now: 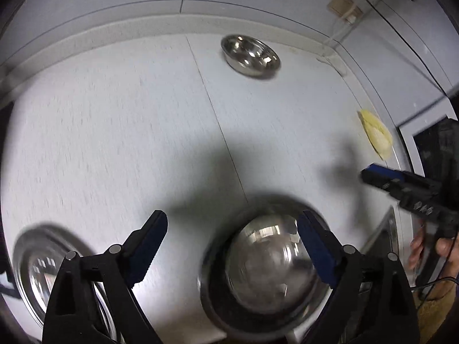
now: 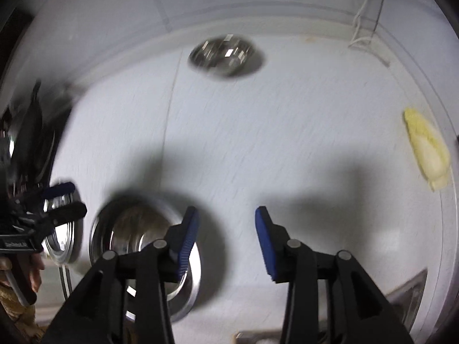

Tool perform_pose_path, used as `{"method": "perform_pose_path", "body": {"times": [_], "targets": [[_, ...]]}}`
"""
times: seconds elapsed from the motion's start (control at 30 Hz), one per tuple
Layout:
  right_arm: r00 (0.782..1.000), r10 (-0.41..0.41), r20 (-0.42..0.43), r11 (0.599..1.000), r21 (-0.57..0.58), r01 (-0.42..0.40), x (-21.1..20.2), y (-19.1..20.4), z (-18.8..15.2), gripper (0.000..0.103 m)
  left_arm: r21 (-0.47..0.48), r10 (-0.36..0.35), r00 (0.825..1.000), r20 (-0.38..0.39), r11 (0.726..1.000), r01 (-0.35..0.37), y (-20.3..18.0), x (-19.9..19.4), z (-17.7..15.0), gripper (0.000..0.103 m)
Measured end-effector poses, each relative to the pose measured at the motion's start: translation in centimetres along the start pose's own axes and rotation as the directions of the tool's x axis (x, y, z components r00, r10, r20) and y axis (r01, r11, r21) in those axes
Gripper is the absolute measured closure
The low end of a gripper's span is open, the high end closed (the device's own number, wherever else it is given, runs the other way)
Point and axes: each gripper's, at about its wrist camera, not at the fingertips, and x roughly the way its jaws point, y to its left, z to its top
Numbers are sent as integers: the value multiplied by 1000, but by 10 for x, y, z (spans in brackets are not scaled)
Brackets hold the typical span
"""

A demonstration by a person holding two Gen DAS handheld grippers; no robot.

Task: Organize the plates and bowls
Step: 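Move both tools to the small steel bowl and grasp its rim, then carry the small steel bowl onto the stack with both tools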

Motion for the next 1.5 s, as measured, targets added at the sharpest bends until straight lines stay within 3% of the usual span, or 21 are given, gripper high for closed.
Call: {"method": "perform_pose_path", "body": {"times": [0.27,0.5,0.67,0.83,0.9,0.93,1.07,1.13,1.2,1.23,1.5], "targets": [[996,52,79,997,59,-56,29,-28,102,57,-60,68,998,15,996,-67,17,45,104,11],[994,103,39,988,112,-106,115,-42,178,57,-169,43,999,9,985,-41,41,109,186,11],[991,130,-15,981,144,-126,168,-45,199,57,-221,26,1000,-19,975,-29,53,147,218,12],[985,172,-16,974,150,-168,187,-47,208,58,-216,15,1000,-5,976,-15,51,165,227,13],[985,170,-15,976,143,-166,188,-47,210,61,-205,38,999,2,978,-37,47,168,229,13],[985,171,-17,975,143,-167,189,-48,211,68,-196,46,999,2,979,-45,45,170,230,13],[987,161,-25,979,129,-156,192,-51,213,86,-155,92,996,-9,984,-93,33,177,233,30],[984,175,-38,977,131,-168,195,-51,213,90,-128,110,994,-18,986,-111,25,181,239,51],[979,199,-36,973,129,-193,196,-50,214,91,-125,50,998,-41,991,-54,21,187,241,94],[978,205,-29,971,130,-200,195,-49,213,95,-143,0,998,-68,990,-10,22,191,241,95],[978,206,-31,971,129,-200,175,-42,199,95,-153,-29,998,-62,988,19,25,178,229,97]]}}
